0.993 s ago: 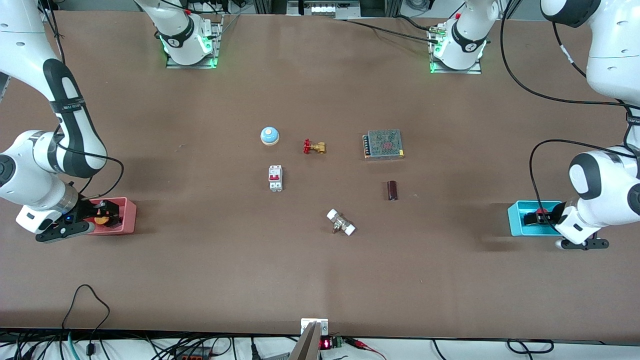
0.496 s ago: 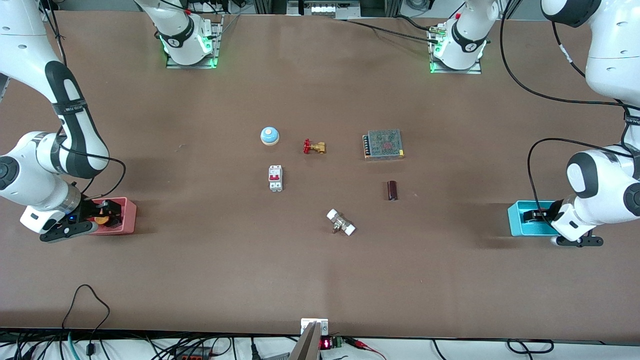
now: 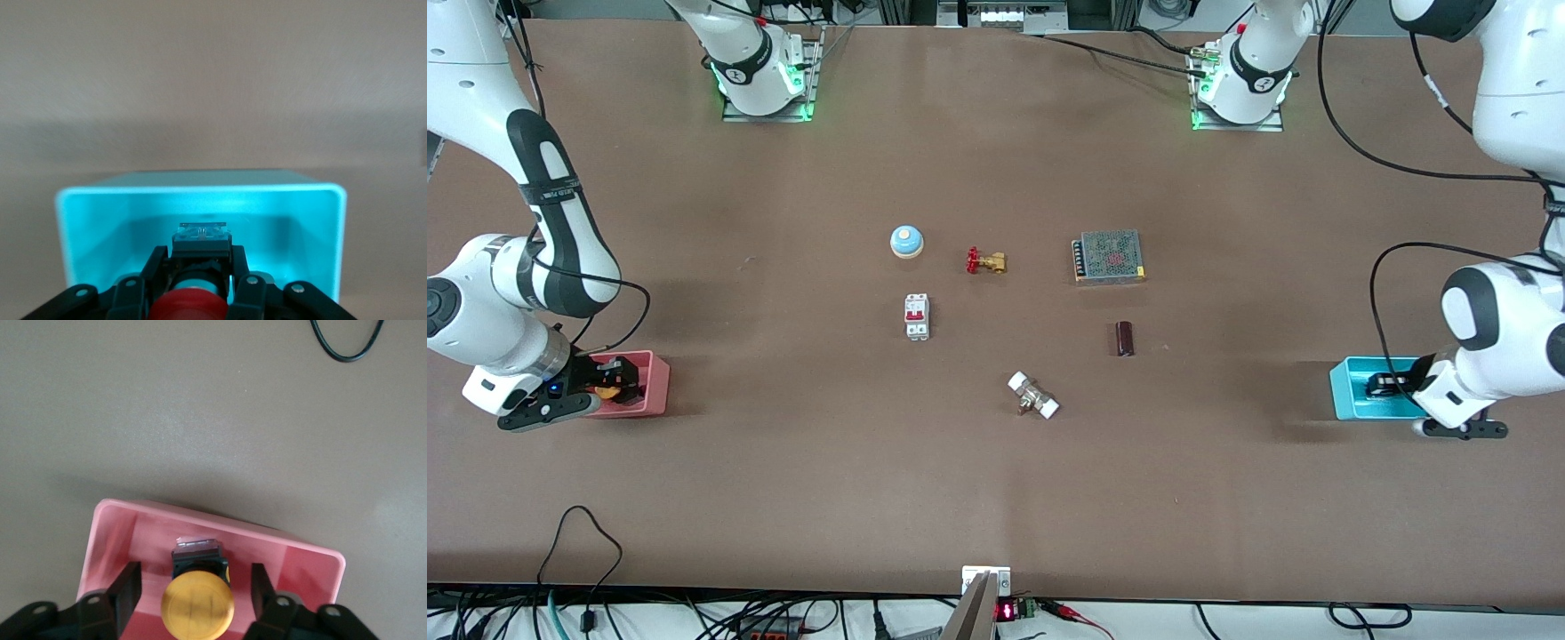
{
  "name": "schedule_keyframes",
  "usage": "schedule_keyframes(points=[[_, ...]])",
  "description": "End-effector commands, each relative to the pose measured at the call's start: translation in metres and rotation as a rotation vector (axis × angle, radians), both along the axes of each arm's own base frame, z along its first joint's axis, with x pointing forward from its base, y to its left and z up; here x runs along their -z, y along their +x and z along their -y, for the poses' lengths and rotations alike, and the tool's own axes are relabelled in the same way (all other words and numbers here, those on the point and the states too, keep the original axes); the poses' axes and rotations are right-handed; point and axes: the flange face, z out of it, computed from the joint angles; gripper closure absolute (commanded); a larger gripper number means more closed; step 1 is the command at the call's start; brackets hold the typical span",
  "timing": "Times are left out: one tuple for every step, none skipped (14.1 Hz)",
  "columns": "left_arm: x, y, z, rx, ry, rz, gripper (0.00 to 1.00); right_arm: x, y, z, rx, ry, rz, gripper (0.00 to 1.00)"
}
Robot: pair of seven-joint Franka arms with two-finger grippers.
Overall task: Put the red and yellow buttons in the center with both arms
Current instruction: 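Close the right gripper on the yellow button while the left gripper grasps the red button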
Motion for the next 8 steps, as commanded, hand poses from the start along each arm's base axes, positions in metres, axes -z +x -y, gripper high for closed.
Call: schedule_keyframes(points=[[-0.071, 0.005, 0.007, 0.053, 0.021, 0.019, 0.68, 0.003, -0.001, 0.003, -0.026, 0.001, 0.006, 0.44], [-0.091, 0.005, 0.012, 0.057, 0.015, -0.009, 0.68, 0.003, -0.001, 0.003, -0.028, 0.001, 0.006, 0.48], [-0.104, 0.000, 0.026, 0.074, 0.004, -0.063, 0.68, 0.003, -0.001, 0.003, -0.028, 0.001, 0.006, 0.50], [-0.111, -0.005, 0.048, 0.098, -0.007, -0.116, 0.68, 0.003, -0.001, 0.003, -0.028, 0.001, 0.006, 0.52], [-0.112, -0.010, 0.071, 0.116, -0.021, -0.172, 0.68, 0.003, -0.001, 0.003, -0.028, 0.001, 0.006, 0.55], [-0.111, -0.014, 0.091, 0.133, -0.034, -0.224, 0.69, 0.003, -0.001, 0.004, -0.030, 0.000, 0.006, 0.56], [-0.106, -0.019, 0.111, 0.144, -0.059, -0.263, 0.69, 0.003, 0.000, 0.003, -0.037, -0.001, 0.007, 0.59], [-0.101, -0.023, 0.129, 0.170, -0.073, -0.282, 0.69, 0.002, 0.000, 0.004, -0.036, -0.002, 0.009, 0.60]])
